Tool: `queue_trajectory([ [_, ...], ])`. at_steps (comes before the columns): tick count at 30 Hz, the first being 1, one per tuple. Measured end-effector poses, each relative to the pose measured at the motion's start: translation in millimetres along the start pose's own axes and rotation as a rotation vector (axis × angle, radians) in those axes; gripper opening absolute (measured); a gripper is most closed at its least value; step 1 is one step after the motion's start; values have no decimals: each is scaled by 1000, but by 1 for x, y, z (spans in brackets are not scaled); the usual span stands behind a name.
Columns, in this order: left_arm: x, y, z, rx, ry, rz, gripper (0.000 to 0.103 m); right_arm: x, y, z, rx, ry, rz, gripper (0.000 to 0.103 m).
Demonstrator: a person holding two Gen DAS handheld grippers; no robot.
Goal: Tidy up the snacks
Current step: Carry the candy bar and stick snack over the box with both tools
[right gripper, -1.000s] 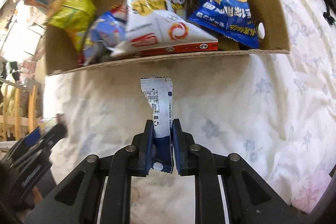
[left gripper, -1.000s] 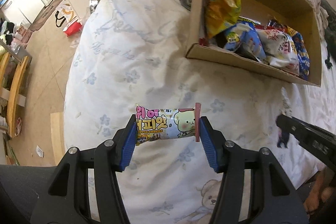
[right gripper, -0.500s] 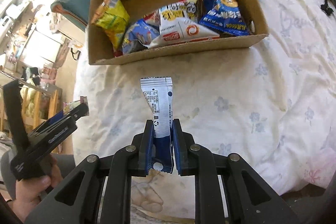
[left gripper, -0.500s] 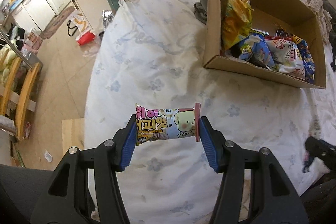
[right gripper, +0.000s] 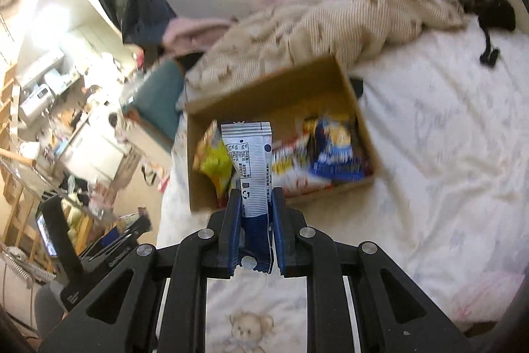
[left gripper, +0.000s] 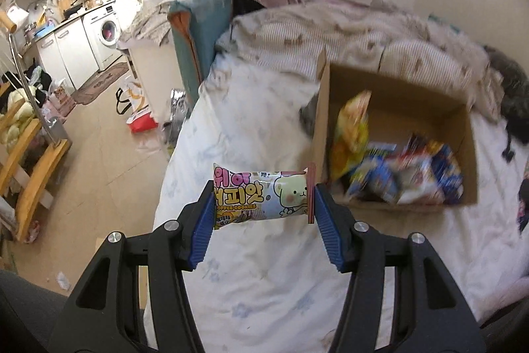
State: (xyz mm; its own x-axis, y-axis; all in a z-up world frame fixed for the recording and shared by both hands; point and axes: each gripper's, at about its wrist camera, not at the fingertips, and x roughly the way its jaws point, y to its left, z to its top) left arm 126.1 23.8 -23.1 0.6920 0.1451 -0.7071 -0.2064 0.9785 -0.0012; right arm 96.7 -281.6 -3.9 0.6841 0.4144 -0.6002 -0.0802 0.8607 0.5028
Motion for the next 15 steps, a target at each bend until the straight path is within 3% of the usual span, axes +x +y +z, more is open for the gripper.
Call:
queue_trajectory([
  [7, -7, -8, 46, -16, -26, -58, 53, 4, -12, 25, 41, -16, 9, 18],
  [15, 9, -28, 66, 37, -15, -84, 53, 33, -12, 46, 18, -8, -5, 18],
])
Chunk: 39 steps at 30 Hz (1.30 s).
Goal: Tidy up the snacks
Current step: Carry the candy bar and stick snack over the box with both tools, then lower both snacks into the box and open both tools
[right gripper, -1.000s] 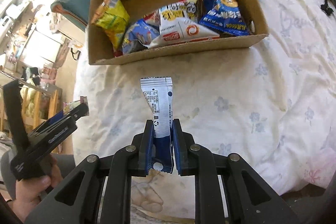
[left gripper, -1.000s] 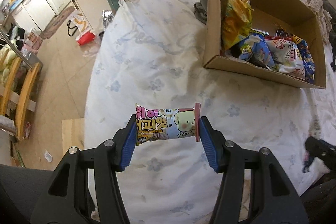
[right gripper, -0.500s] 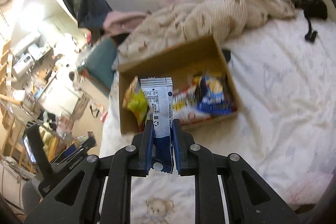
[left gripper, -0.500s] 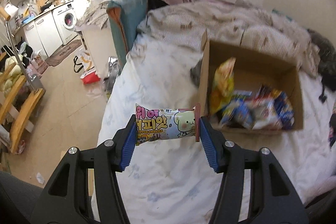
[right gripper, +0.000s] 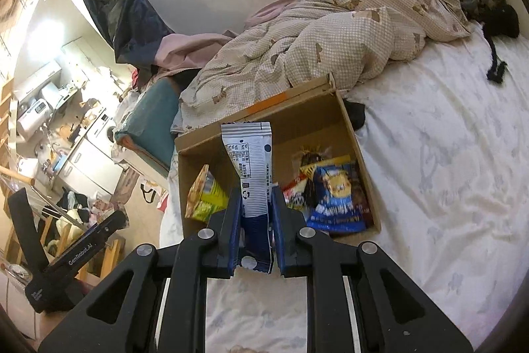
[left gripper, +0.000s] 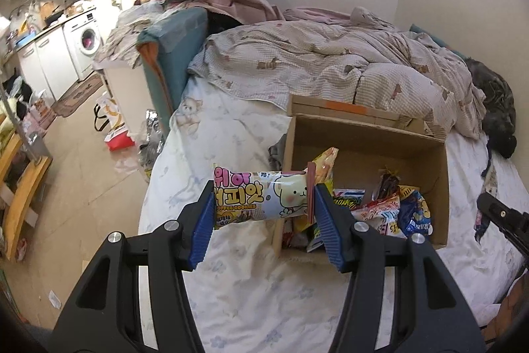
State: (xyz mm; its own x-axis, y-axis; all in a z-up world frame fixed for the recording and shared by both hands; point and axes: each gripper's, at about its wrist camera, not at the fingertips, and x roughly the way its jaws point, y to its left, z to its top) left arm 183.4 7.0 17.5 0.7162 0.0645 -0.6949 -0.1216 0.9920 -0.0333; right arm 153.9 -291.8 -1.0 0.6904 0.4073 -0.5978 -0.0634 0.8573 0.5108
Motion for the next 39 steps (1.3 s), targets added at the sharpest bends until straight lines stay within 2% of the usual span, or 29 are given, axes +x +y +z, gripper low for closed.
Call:
queue_trajectory([
  [11, 32, -33, 28, 70, -11, -27, 53, 46, -3, 23, -26, 55, -30, 19],
  [18, 71, -58, 27, 108, 40, -50, 53, 77, -10, 33, -24, 103, -52, 19],
  [25, 99, -69, 16, 144, 77, -62, 54, 105, -17, 30, -20, 189, -63, 19],
  [30, 105, -71, 16, 168, 84, -66, 55, 115, -22, 26, 30, 238, -40, 19],
  [39, 105, -72, 18, 154, 81, -76, 58, 117, -28, 26, 88, 245, -27, 22],
])
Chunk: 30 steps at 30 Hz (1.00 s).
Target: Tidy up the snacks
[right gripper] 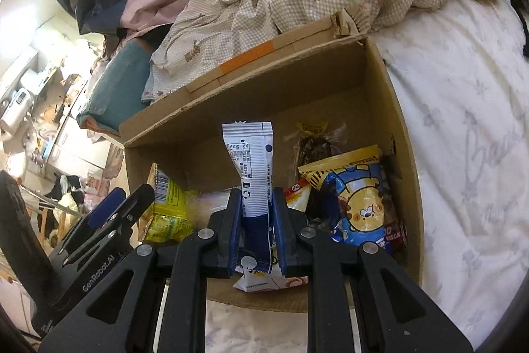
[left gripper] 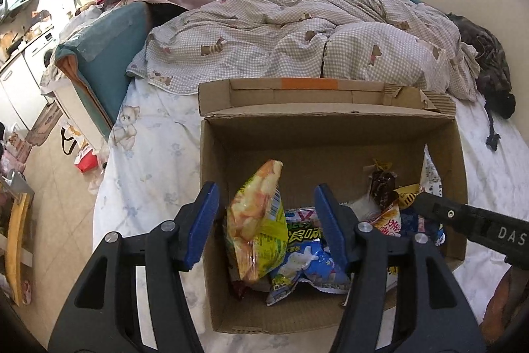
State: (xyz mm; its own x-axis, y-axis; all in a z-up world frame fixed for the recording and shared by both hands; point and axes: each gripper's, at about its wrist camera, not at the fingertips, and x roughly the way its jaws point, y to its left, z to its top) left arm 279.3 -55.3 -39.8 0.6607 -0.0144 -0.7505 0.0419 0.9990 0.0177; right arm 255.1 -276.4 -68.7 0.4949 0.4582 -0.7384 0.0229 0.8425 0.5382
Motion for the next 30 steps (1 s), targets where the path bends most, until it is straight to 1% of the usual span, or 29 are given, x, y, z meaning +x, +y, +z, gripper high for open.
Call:
queue_trajectory([
  [2, -1, 1, 0, -12, 2, -11, 72, -1, -2, 0, 10, 2, 1, 22],
  [3, -2, 1, 0, -18, 3, -16, 76, -1, -3, 0, 16, 2, 5, 23],
  [4, -4, 2, 0, -27, -1, -24, 83, -1, -4, 0, 23, 4, 8, 24],
  [5, -6, 2, 0, -33, -8, -31, 88, -1, -5, 1, 26, 7, 12, 24],
  [6, -8, 3, 0, -35, -14, -38, 90, -1, -5, 1, 26, 9, 15, 27],
  [8, -11, 3, 0, -34, -16, -49, 91, -2, -4, 2, 19, 5, 9, 40],
  [9, -12, 3, 0, -35, -13, -55, 91, -4, -3, 2, 15, -5, 5, 58],
  [10, -12, 3, 0, -38, -8, -59, 91, -6, -3, 2, 11, -20, 1, 73],
  [11, -12, 4, -1, -45, -3, -62, 91, -10, -1, 3, 6, -44, -2, 76],
  [15, -17, 11, -3, -76, 4, -66, 91, -23, 5, 5, -19, -89, 5, 79],
  [18, -28, 14, -7, -73, -13, -36, 91, -37, 10, 2, -47, -134, -8, 87],
  [20, -35, 17, -10, -66, -12, -16, 91, -48, 13, -2, -66, -149, 2, 87],
  [22, -44, 21, -12, -74, -7, -30, 91, -58, 15, -7, -79, -159, -1, 87],
  [24, -55, 25, -14, -85, -13, -40, 93, -70, 18, -14, -89, -177, -2, 88],
  [26, -67, 26, -18, -72, -29, -28, 103, -82, 21, -21, -100, -192, -7, 90],
  [27, -72, 26, -20, -61, -40, -17, 103, -85, 22, -24, -106, -198, -15, 93],
  [28, -80, 25, -24, -44, -54, -2, 103, -88, 23, -29, -112, -199, -29, 94],
  [30, -94, 26, -33, -25, -75, -5, 103, -92, 24, -36, -135, -170, -40, 94],
])
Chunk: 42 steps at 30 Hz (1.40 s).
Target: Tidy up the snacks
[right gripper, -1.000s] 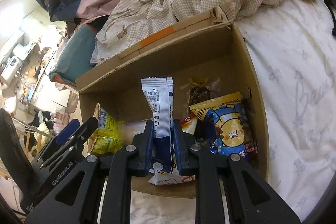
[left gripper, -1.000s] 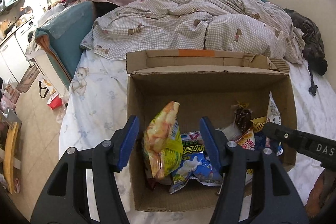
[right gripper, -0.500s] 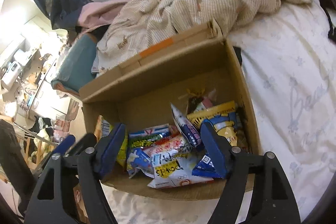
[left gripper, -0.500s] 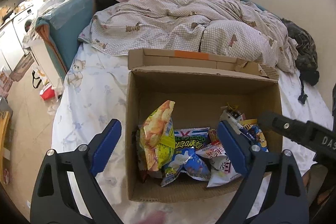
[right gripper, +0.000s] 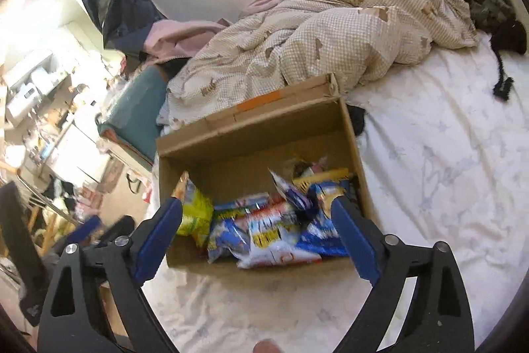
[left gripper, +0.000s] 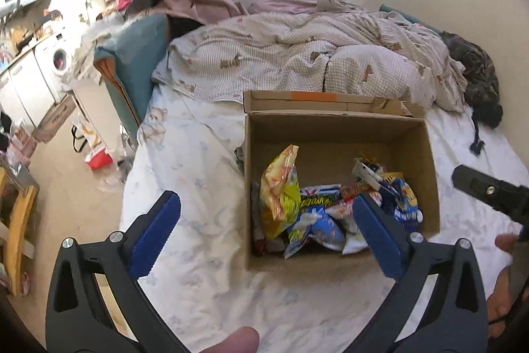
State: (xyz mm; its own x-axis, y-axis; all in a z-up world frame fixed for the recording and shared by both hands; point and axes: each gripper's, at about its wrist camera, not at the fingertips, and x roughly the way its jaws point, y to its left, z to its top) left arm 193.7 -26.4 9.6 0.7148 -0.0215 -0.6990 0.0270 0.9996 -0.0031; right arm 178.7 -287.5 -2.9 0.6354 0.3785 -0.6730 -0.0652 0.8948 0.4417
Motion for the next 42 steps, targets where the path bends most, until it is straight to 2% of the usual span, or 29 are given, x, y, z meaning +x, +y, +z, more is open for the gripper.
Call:
queue_trajectory([
  [5, -16, 8, -16, 22, 23, -21, 103, -17, -2, -19, 8, 3, -22, 95],
  [8, -20, 20, -22, -17, 46, -11, 103, -24, -2, -30, 17, 10, -31, 95],
  [12, -24, 33, -36, -63, 114, -73, 103, -33, 0, -46, 23, 11, -45, 102],
  [17, -41, 35, -52, -57, 119, -73, 103, -39, 0, -65, 38, 42, -56, 103],
  [21, -56, 32, -65, -49, 105, -54, 103, -44, 5, -81, 31, 48, -71, 103],
  [26, -65, 39, -82, -114, 98, -49, 103, -51, 13, -93, -2, 14, -97, 103],
  [28, -69, 41, -84, -132, 62, -29, 103, -53, 17, -95, -21, -26, -122, 103],
  [32, -81, 40, -82, -103, -70, -25, 103, -54, 24, -96, -80, -93, -178, 103],
  [37, -78, 38, -79, -106, -77, -39, 103, -51, 29, -96, -97, -114, -190, 103],
  [42, -73, 30, -79, -79, -68, -46, 103, -45, 45, -99, -182, -122, -207, 103],
])
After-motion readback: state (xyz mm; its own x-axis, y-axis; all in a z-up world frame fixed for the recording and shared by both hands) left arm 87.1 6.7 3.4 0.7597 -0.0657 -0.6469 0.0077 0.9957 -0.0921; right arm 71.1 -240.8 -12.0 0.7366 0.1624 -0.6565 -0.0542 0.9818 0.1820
